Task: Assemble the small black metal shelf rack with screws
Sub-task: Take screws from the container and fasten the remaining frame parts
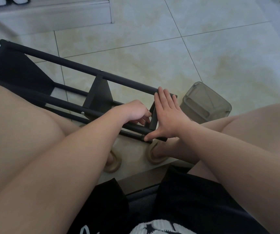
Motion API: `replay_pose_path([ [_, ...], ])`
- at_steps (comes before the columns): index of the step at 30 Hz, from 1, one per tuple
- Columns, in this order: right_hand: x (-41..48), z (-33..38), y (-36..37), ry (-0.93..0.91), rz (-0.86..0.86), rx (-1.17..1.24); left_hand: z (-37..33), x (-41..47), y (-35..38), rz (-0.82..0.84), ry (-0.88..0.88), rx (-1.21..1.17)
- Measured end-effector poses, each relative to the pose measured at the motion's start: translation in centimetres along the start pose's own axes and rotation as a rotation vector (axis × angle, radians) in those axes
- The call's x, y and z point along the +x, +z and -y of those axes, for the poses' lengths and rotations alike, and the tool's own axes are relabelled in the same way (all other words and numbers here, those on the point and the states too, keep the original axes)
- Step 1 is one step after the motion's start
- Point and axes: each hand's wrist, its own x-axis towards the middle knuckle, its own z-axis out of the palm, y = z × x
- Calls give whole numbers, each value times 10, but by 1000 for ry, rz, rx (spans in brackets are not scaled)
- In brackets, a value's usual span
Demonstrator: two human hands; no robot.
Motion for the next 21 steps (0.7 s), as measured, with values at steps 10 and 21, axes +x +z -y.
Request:
replay_pose_path([
  [10, 1, 1, 0, 4, -1, 0, 2, 2, 0, -23, 49, -50],
  [21, 1, 1, 0, 4, 1, -2, -1, -2, -3, 2, 10, -46],
])
